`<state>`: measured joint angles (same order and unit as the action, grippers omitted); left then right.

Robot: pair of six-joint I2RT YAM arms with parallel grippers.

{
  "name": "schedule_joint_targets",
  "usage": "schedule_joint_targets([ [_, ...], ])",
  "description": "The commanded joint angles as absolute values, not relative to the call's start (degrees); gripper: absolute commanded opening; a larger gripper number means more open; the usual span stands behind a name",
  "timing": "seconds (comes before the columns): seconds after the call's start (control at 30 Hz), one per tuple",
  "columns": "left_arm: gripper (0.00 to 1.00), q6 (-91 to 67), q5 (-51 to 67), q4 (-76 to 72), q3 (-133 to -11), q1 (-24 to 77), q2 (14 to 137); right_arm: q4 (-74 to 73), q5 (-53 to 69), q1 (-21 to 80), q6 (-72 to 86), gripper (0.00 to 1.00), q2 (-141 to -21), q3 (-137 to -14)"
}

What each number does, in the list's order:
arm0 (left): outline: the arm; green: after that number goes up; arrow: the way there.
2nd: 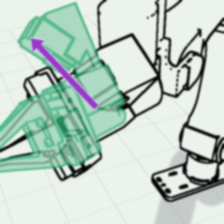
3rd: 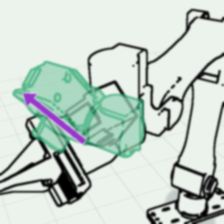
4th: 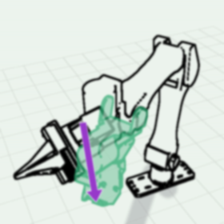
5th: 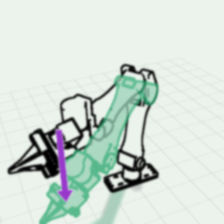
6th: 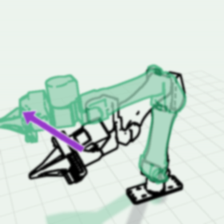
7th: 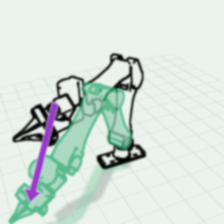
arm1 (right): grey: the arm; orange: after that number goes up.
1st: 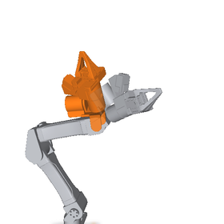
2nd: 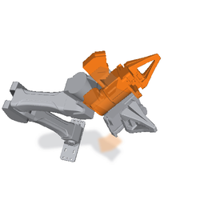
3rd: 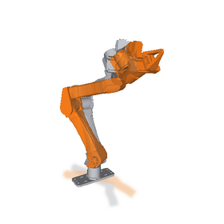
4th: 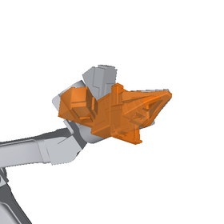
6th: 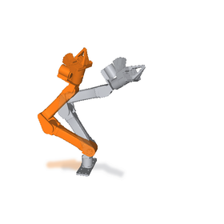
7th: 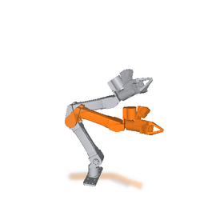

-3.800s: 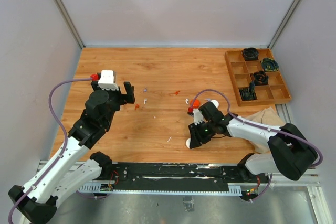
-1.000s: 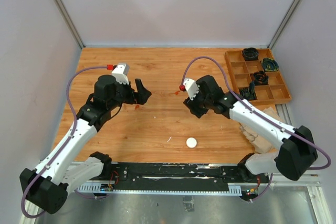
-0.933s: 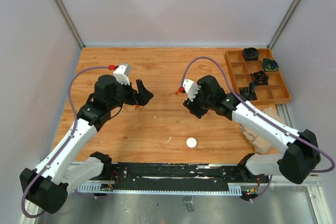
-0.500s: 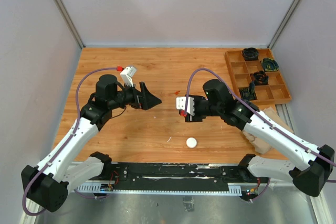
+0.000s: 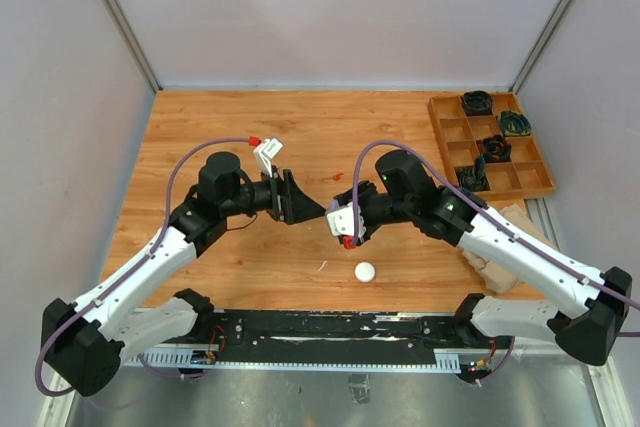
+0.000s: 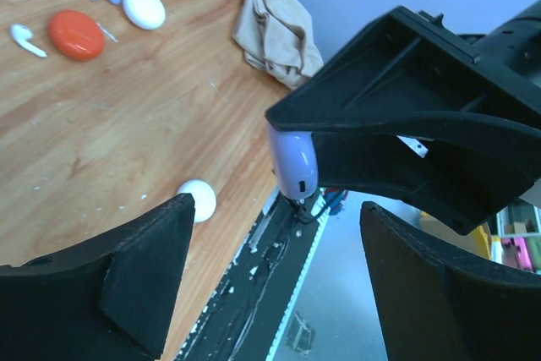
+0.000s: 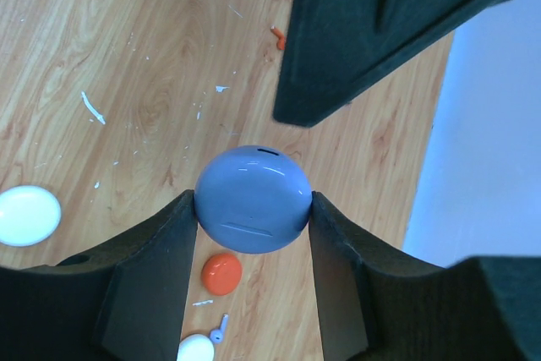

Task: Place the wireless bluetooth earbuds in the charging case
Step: Pick up the charging case at the center of the board.

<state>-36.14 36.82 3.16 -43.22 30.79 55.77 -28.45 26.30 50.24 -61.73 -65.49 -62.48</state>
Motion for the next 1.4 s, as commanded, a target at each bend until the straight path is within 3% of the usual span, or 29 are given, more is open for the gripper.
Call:
schedule_joint_targets([
  [0.0, 0.82, -38.98, 37.80, -2.28, -41.65, 33.49, 56.60, -30.22, 25.88, 51.59, -66.45, 0.32, -66.97, -65.32],
  [0.27, 0.69, -41.36, 35.08, -5.85, -40.21, 36.09, 58.35, -30.15, 25.78, 52.10, -66.54, 0.33, -68.54, -66.31],
  [0.5, 0.48, -42.55, 32.51, -7.52, -39.92, 37.04, 59.78, -30.14, 25.20, 52.37, -66.40, 0.34, -69.45, -66.32],
  [0.93, 0.31, -42.80, 30.52, -8.23, -39.61, 38.44, 61.42, -29.64, 23.60, 52.91, -65.30, 0.35, -71.63, -67.46],
  [1.07, 0.11, -42.42, 29.91, -8.85, -38.96, 38.50, 61.33, -28.92, 22.63, 52.93, -65.01, 0.46, -71.35, -67.03],
  [1.17, 0.02, -41.39, 27.75, -9.86, -37.69, 38.49, 59.84, -28.87, 20.86, 52.94, -64.71, 0.56, -70.29, -66.30],
  [1.37, 0.00, -40.51, 23.45, -15.35, -33.44, 38.50, 56.35, -27.95, 18.21, 52.51, -59.40, 0.65, -68.43, -65.84],
])
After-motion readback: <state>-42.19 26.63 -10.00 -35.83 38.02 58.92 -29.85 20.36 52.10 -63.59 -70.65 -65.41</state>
